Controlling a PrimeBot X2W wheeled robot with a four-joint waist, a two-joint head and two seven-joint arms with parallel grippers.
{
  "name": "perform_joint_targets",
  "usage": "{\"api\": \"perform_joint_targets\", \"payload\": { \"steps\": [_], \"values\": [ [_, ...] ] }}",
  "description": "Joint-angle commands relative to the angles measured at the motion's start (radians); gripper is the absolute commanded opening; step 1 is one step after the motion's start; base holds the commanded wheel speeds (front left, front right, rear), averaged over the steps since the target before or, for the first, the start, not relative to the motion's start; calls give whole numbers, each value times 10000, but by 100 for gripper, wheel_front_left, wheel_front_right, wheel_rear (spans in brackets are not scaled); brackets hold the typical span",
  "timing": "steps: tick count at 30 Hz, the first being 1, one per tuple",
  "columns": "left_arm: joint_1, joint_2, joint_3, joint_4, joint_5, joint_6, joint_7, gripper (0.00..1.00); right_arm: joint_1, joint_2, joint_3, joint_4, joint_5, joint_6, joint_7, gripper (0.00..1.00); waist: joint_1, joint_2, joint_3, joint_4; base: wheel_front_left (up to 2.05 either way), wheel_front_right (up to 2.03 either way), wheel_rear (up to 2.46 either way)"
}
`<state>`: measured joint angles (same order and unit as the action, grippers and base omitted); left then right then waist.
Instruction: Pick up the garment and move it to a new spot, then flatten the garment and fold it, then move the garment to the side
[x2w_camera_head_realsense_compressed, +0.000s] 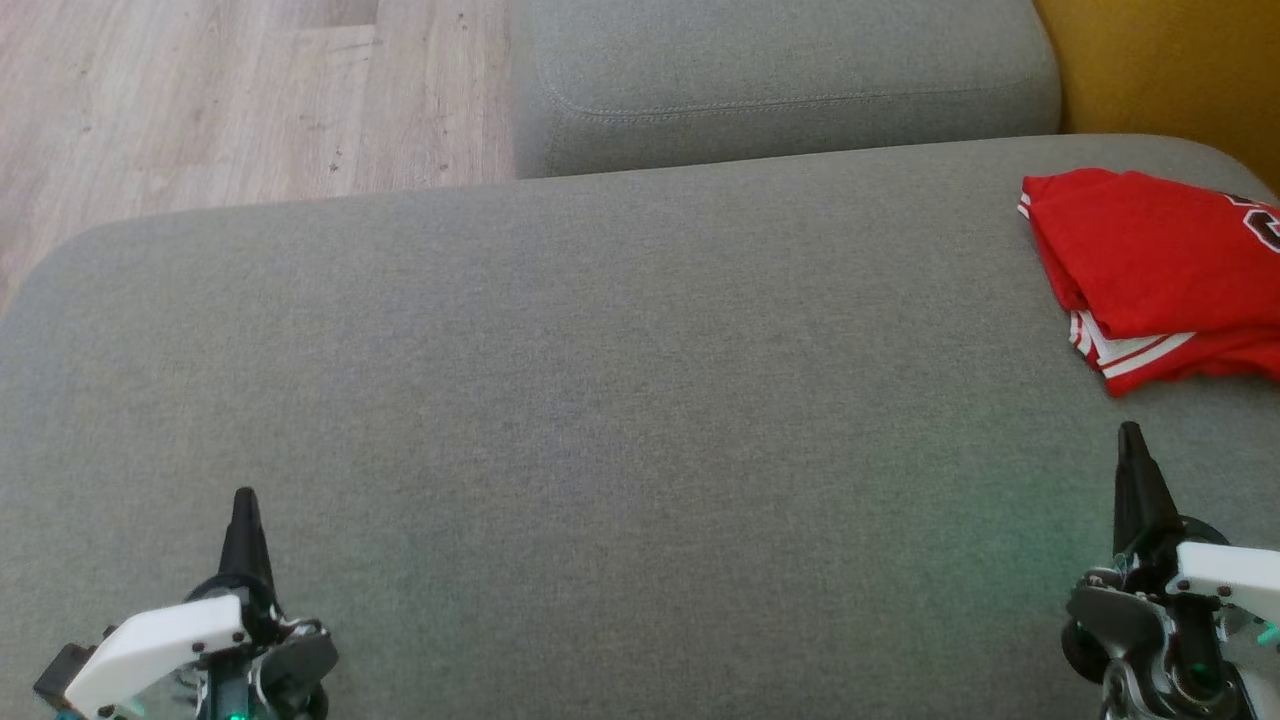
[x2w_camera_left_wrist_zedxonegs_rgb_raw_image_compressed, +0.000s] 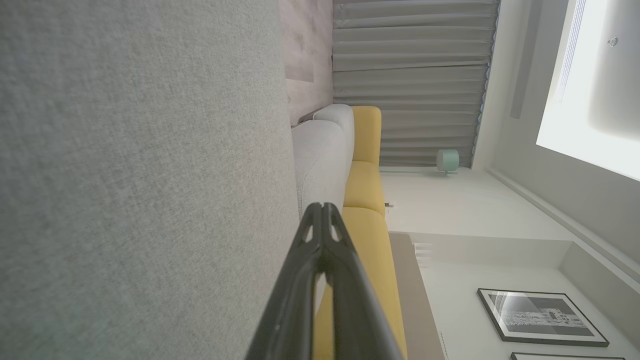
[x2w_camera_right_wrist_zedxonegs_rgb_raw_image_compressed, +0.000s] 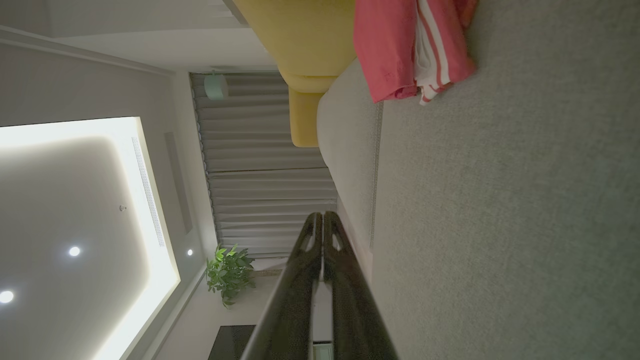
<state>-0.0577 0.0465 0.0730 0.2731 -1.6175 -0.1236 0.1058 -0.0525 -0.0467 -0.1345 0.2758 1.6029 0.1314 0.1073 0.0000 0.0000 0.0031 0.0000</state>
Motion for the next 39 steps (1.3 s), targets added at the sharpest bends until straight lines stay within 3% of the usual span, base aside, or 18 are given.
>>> {"api": "perform_joint_targets", "payload": {
  "steps": [1,39],
  "values": [
    [-504,41,414,-281,94,-71,79,0,-555,-35,203,-310,53,-7,63,0,0,0,0,0,0,0,0],
    [-504,39,417,-281,97,-71,81,0,-555,-35,205,-311,55,-7,61,0,0,0,0,0,0,0,0]
  ]
}}
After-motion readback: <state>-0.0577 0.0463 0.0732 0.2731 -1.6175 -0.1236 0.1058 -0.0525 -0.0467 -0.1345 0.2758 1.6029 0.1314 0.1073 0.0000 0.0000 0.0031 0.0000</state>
